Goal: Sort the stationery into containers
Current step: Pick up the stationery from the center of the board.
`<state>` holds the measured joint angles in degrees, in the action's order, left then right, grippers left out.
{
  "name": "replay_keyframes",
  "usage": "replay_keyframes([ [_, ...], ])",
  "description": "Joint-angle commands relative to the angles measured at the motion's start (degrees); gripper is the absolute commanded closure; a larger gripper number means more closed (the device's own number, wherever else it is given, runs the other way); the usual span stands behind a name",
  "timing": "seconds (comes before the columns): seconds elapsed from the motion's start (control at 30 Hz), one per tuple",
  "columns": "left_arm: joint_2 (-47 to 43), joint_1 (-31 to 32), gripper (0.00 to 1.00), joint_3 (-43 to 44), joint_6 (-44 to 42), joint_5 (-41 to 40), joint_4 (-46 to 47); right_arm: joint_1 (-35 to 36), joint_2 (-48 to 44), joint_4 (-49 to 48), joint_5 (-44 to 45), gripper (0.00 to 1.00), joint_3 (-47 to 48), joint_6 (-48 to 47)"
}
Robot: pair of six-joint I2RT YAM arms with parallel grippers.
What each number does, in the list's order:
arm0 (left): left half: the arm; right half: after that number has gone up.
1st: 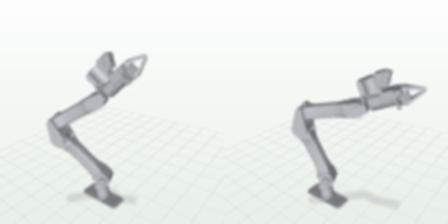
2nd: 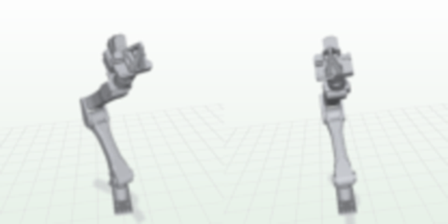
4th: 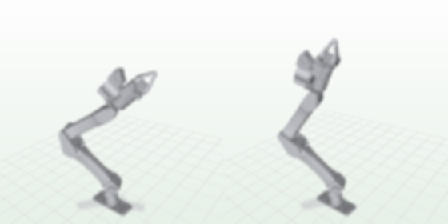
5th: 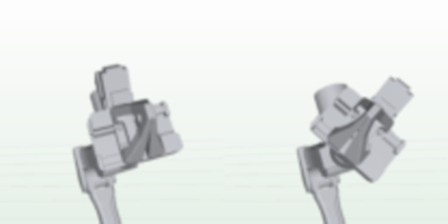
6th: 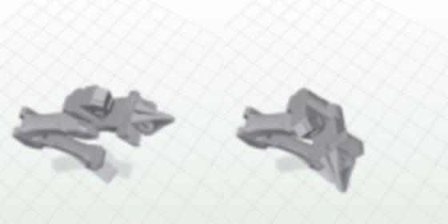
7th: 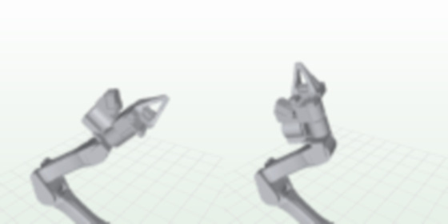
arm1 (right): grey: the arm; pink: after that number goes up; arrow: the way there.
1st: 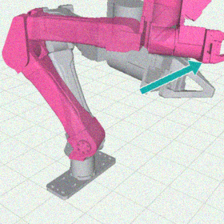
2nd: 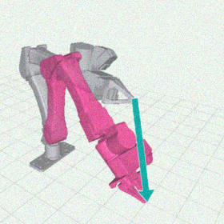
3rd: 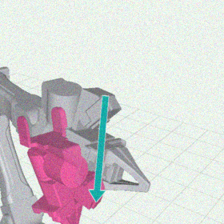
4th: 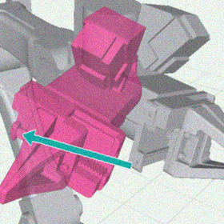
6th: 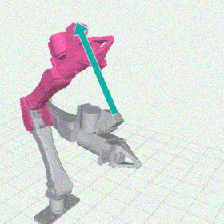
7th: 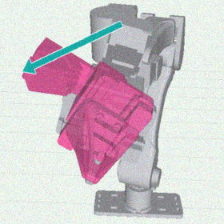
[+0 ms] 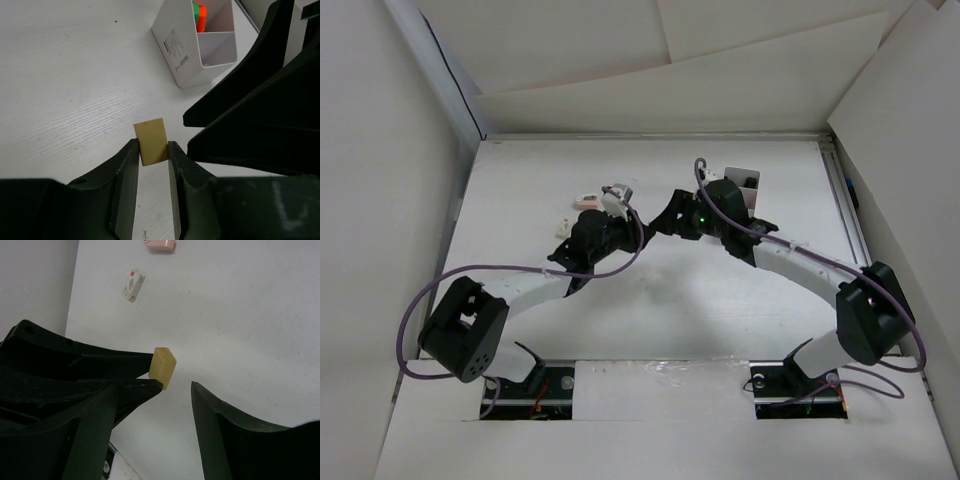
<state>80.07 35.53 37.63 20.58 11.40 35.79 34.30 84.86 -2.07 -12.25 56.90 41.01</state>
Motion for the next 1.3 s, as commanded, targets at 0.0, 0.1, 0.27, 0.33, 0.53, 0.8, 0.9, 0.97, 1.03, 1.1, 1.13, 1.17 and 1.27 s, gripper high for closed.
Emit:
replay_keyframes([
  [0.0,-2.64,0.07,1.0,-1.67,-1.68,3.71,3.67,0.06,-0.05,-3.03,0.91,0.34,2.69,1.87],
  [0.1,-3.17,0.07,1.0,-1.68,-1.68,3.72,3.67,0.06,0.57,-3.03,0.91,0.35,3.21,1.88],
  [0.27,-3.7,0.07,1.0,-2.29,-1.68,6.27,4.29,0.06,1.71,-3.03,-0.14,0.44,3.74,2.4],
  [0.33,-4.22,0.07,1.0,-2.29,-1.68,6.79,4.29,0.06,2.94,-3.03,-0.75,0.48,3.74,2.4],
  [0.53,-4.22,0.07,1.0,-2.29,-1.68,6.27,5.34,0.06,4.17,-3.74,-4.1,0.57,3.74,3.46],
  [0.8,-4.22,0.07,1.0,-2.82,-1.68,5.56,5.34,0.06,4.17,-4.26,-5.85,0.71,3.22,3.99],
  [0.9,-4.22,0.07,0.98,-2.82,-1.68,4.34,5.34,0.06,4.17,-4.78,-7.17,0.78,3.21,3.99],
  [0.97,-4.22,0.07,0.96,-2.82,-1.68,2.93,4.65,-0.47,4.17,-4.79,-7.79,0.83,3.21,3.99],
  [1.03,-4.22,0.07,0.91,-2.82,-1.16,2.93,4.64,-0.47,4.17,-4.79,-7.79,0.89,3.21,4.51],
  [1.1,-4.22,0.07,0.84,-2.82,-1.15,2.23,4.64,-0.47,3.65,-4.79,-7.09,0.91,3.21,4.51],
  [1.13,-4.22,0.07,0.79,-2.82,-1.15,2.22,4.64,-0.47,3.04,-4.79,-7.09,0.93,3.21,4.51],
  [1.17,-4.22,0.07,0.76,-2.82,-1.15,1.53,4.64,-0.99,3.03,-4.79,-7.09,0.93,3.21,4.51],
  [1.27,-4.75,0.07,0.63,-2.82,-0.55,2.04,4.64,-1.61,1.89,-4.79,-6.56,0.94,2.69,4.51],
])
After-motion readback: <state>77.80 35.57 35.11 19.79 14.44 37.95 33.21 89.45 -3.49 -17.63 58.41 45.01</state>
